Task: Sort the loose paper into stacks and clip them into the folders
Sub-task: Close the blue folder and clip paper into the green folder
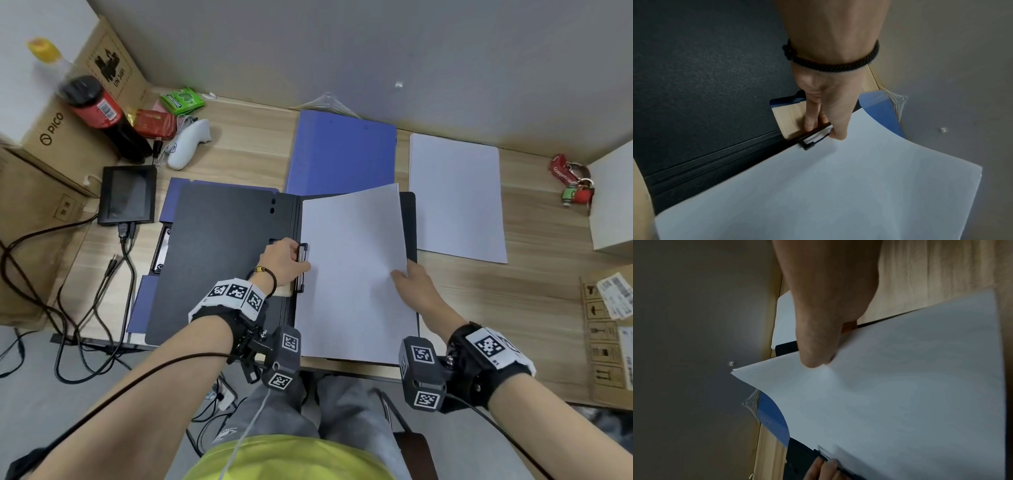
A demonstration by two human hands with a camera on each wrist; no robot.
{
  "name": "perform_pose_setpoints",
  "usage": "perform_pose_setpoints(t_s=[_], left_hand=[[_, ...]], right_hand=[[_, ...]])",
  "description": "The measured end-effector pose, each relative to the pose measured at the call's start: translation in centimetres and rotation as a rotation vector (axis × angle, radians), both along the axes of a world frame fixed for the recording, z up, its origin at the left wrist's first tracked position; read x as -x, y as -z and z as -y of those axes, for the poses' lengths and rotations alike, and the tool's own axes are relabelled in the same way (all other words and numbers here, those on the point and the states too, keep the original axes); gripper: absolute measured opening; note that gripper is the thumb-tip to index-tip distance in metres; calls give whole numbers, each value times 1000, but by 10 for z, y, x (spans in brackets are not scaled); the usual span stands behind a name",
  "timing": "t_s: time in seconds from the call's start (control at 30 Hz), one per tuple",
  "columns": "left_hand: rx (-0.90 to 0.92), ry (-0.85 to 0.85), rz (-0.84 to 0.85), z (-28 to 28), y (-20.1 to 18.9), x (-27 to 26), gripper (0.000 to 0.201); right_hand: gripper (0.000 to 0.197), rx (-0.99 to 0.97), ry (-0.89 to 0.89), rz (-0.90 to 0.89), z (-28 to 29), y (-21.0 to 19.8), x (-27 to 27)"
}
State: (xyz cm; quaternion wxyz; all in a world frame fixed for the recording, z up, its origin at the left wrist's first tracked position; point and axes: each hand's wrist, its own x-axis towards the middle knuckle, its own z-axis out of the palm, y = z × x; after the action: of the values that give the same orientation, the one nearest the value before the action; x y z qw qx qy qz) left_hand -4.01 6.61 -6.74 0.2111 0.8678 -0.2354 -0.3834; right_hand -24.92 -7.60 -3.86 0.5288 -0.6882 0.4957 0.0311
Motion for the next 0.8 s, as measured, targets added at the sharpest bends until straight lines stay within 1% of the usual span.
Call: perform_pose_setpoints(t_s=[0.13,0.27,0.3,0.37,0.43,0.5,0.57,0.6,0.67,0.8], left_hand=[[-10,-23,28,2,3,1,51],[-46,-36,73,2,9,3,57],[-53,-31,75,2,10,3,57],[-17,-48,33,-1,13,0,55],[76,-102,-79,-7,11,-6,44],[145,-134,-134,-17,7,-17,34],[184,-185,-107,-32,3,-32,30],[197,-224,-80,-41,1,-41,28],[199,-320,-20,-61,-3,-57,28],[174,-538,69,-110,4,-88,28]], right_hand=[[43,-30,22,7,0,0,1],[51,-118,-58,-52,3,1,6],[52,-136,-51,-69,4,-1,7],[53,-166,32,-46,8,-4,8],[55,-134,113,-41,13,-8,10],[45,-70,143,-62,16,-8,10],[27,-101,163,-47,14,-8,3],[20,-148,150,-35,10,-8,-4],[15,-242,53,-30,-2,-12,-24],[20,-324,-145,-61,-33,-15,-62]])
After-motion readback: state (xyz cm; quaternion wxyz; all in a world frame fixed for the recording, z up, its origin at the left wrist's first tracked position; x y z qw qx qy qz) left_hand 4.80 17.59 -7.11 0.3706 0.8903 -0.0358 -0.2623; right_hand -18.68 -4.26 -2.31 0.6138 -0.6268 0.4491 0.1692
